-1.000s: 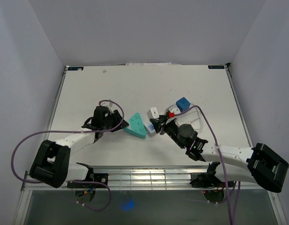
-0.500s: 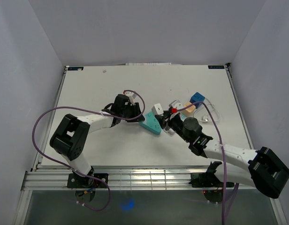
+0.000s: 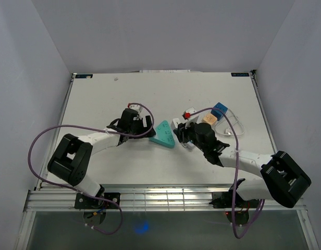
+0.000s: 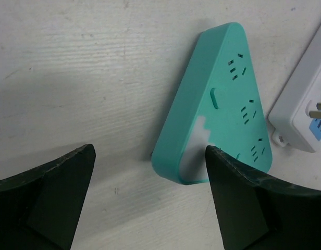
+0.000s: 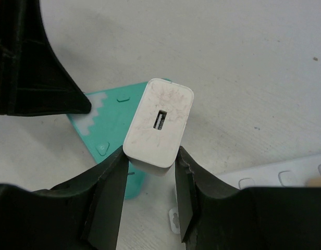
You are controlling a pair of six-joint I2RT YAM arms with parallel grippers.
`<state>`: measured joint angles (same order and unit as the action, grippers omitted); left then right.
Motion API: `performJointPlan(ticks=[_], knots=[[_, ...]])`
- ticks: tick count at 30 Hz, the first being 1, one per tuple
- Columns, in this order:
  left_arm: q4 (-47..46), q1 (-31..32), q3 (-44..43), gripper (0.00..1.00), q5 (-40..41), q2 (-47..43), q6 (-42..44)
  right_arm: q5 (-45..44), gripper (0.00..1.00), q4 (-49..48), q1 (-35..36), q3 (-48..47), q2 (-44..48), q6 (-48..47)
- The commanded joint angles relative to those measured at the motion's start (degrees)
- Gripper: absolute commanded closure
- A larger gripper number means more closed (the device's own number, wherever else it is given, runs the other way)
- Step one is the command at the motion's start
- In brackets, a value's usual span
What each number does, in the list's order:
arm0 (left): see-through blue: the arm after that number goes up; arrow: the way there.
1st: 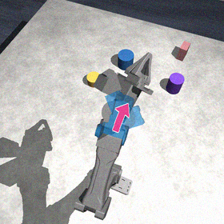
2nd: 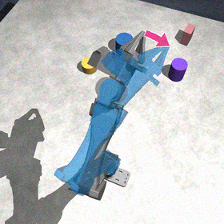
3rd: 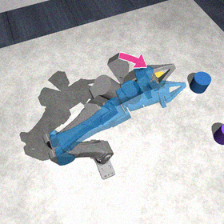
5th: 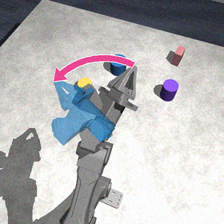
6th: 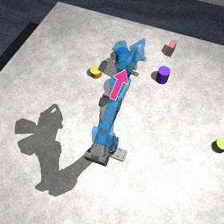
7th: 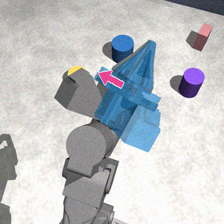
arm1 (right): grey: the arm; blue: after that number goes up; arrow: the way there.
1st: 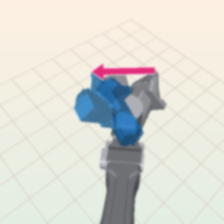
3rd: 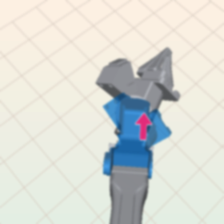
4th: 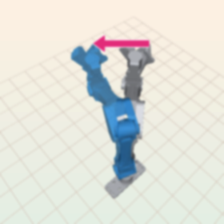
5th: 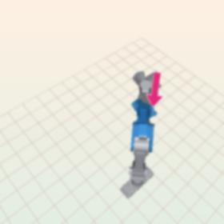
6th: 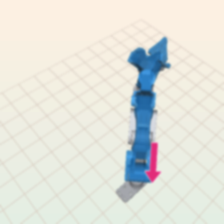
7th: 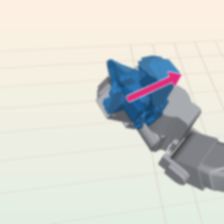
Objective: Insert the plug
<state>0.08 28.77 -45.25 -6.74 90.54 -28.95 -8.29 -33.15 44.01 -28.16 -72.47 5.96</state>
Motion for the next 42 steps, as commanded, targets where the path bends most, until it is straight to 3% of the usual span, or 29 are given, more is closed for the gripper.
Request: performJointPlan(ticks=[1, 8, 12, 18, 22, 34, 42], knots=[[2.0, -0.3, 1.7, 0.02, 3.8, -5.6, -1.2, -4.4, 0.92, 1.1, -0.2, -4.4, -1.4, 1.6], [0.5, -0.3, 7.3, 0.04, -0.3, -14.9, -5.1, -6.0, 0.92, 6.7, -0.1, -9.1, -8.1, 1.5], [-6.4, -0.3, 11.1, 0.06, -5.6, -18.9, -7.0, -5.0, 0.92, 9.4, 0.0, -12.0, -11.8, 1.7], [-9.3, -0.3, 10.5, 0.10, -11.3, -14.4, -9.9, -5.6, 0.92, 14.0, 1.7, -15.0, -15.4, 4.8], [-12.9, -0.3, 11.8, 0.10, -14.3, -10.7, -12.5, -0.6, 0.92, 13.8, 2.7, -14.4, -14.6, 8.5], [-13.8, -1.5, 9.0, 0.11, -7.8, -6.3, -11.3, 13.0, 0.92, 12.9, 5.8, -9.1, -10.2, 11.7], [-14.2, -8.2, 12.6, 0.10, -7.8, -13.5, -12.8, 10.5, 0.92, 8.1, 6.1, -4.9, -3.7, 9.4]])
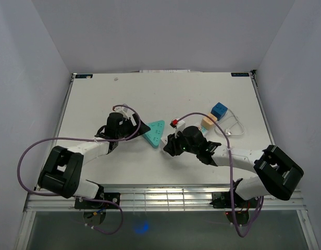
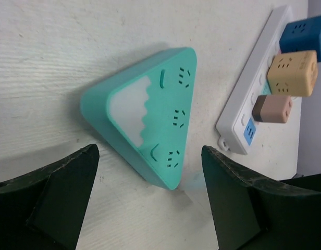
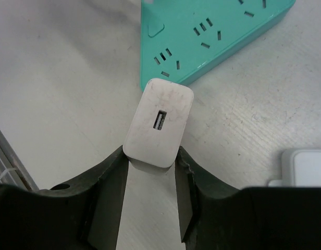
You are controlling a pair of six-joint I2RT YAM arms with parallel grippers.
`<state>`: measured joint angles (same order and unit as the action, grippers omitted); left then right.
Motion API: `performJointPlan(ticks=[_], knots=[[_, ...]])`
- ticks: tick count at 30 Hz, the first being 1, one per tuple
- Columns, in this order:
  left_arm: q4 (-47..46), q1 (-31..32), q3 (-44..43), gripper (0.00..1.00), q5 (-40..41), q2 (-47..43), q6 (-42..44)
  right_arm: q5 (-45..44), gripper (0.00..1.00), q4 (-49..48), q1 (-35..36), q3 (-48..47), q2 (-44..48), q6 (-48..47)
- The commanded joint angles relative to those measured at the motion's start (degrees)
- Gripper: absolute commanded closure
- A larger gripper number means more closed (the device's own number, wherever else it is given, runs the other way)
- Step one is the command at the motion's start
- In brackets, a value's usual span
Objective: Insert the plug
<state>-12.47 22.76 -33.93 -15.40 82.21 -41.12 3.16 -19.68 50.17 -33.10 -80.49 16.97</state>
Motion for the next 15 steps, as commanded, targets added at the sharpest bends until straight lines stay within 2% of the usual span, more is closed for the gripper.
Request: performJointPlan(ticks=[1, 5, 9, 15], knots=[[-1.7, -2.6, 2.1, 0.10, 1.2, -6.7, -0.9, -2.3, 0.92, -5.5, -0.1, 0.3, 6.0, -3.1], [-1.9, -4.0, 2.7, 0.10, 1.7, -7.2, -1.2, -5.4, 0.92, -7.4, -0.2, 1.5, 9.7, -7.0], [-3.8, -4.3, 2.6, 0.10, 1.4, -4.4, -1.9, -3.8, 0.92, -15.3, -0.2, 4.3, 11.1, -9.8], [-8.4, -4.7, 2.9, 0.10, -0.4, -0.3, -2.6, 3.8, 0.92, -25.9, -0.2, 5.0, 6.9, -18.5]])
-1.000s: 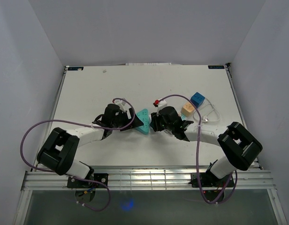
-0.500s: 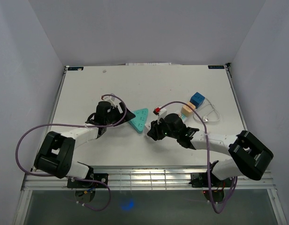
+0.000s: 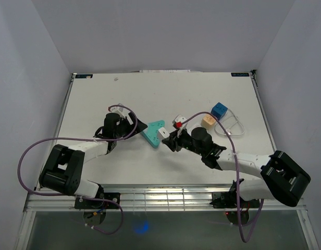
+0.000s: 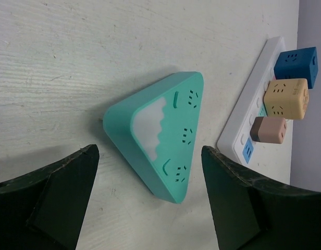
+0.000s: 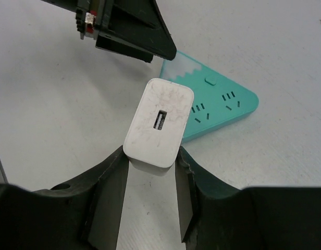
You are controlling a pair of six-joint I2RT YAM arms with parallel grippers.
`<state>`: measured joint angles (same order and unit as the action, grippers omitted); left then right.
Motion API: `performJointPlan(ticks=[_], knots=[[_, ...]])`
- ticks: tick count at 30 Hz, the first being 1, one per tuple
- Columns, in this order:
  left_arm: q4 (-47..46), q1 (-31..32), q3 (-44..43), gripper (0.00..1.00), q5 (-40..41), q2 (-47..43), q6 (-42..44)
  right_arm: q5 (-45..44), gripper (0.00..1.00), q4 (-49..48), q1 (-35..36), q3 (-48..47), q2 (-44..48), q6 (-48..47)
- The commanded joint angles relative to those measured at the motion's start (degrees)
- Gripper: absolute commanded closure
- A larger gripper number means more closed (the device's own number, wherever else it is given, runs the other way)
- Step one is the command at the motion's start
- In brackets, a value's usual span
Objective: Insert the plug
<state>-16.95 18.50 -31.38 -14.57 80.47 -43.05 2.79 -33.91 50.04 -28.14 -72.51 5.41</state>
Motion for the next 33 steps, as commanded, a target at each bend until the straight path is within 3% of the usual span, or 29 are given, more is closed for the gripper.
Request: performJointPlan(ticks=[1, 5, 11, 21, 29, 33], knots=[[-4.2, -0.5, 0.4, 0.11, -1.3, 2.0, -1.1, 6.3, 0.92, -12.9, 0.1, 0.2, -1.9, -9.0], [-5.0, -0.9, 0.2, 0.11, -2.0, 3.8, -1.5, 9.2, 0.92, -17.0, 0.0, 0.5, -4.7, -13.7], [-5.1, -1.0, 0.2, 0.11, -2.2, 4.1, -1.3, 12.7, 0.92, -32.9, 0.0, 6.8, -10.0, -19.8], [-5.7, -0.9, -0.2, 0.11, -3.8, 5.0, -1.2, 22.3, 0.92, -28.4, -2.7, 2.6, -13.9, -18.8], [-7.6, -1.0, 0.4, 0.11, -4.4, 7.9, -4.1, 20.1, 0.92, -32.9, -3.5, 4.8, -12.7, -16.1], [-13.4, -0.8, 2.5, 0.13, -5.6, 9.5, -8.5, 19.4, 0.92, -34.6, -3.5, 5.3, -12.6, -15.3]])
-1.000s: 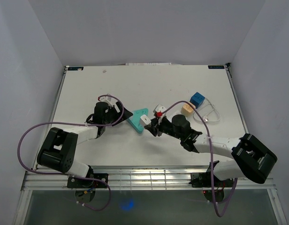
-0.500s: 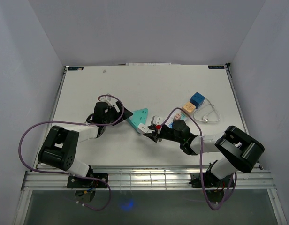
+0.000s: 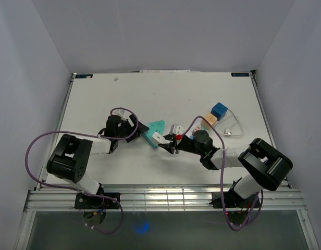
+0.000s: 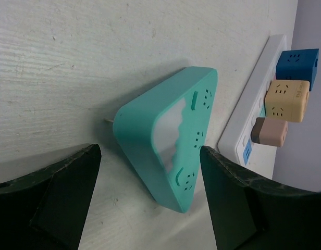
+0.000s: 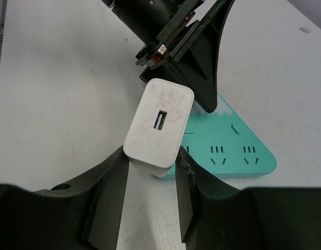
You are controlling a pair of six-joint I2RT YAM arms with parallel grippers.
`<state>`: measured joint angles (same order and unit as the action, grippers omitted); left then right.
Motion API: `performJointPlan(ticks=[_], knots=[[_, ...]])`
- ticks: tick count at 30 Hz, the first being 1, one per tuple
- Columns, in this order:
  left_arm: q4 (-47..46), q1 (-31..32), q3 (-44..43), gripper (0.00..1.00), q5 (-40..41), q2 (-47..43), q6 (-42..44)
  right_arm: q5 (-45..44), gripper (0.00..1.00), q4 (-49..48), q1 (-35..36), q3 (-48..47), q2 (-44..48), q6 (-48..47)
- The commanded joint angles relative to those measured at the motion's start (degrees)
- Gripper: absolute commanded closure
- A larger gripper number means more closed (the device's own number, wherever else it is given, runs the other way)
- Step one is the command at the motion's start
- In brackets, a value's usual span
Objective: Insert the plug
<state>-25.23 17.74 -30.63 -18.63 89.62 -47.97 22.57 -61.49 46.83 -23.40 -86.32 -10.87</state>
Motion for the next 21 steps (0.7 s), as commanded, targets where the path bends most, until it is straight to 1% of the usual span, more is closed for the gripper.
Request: performJointPlan(ticks=[1, 6, 8, 11, 16, 21], knots=[[-6.3, 0.0, 3.0, 0.14, -1.7, 0.6, -4.3, -0.3, 0.92, -7.0, -0.2, 0.5, 1.2, 1.4], [-13.9, 2.2, 7.3, 0.15, 0.3, 0.6, -9.1, -1.3, 0.92, -9.3, -0.5, 1.5, 2.1, 2.9], [-15.5, 3.5, 9.3, 0.15, 1.8, 0.3, -11.4, -1.4, 0.92, -11.4, -0.6, 2.3, 2.1, 3.7], [-18.0, 5.2, 11.3, 0.15, 4.3, 0.0, -13.8, -1.1, 0.92, -11.9, -0.9, 2.3, 2.1, 4.5], [-19.3, 8.2, 12.5, 0.15, 9.1, -0.9, -14.6, -0.2, 0.92, -12.5, -0.9, 2.5, 2.6, 5.2], [-22.0, 9.2, 13.1, 0.17, 13.0, -0.2, -14.5, -0.2, 0.92, -13.4, -0.9, 3.0, 3.2, 6.0]])
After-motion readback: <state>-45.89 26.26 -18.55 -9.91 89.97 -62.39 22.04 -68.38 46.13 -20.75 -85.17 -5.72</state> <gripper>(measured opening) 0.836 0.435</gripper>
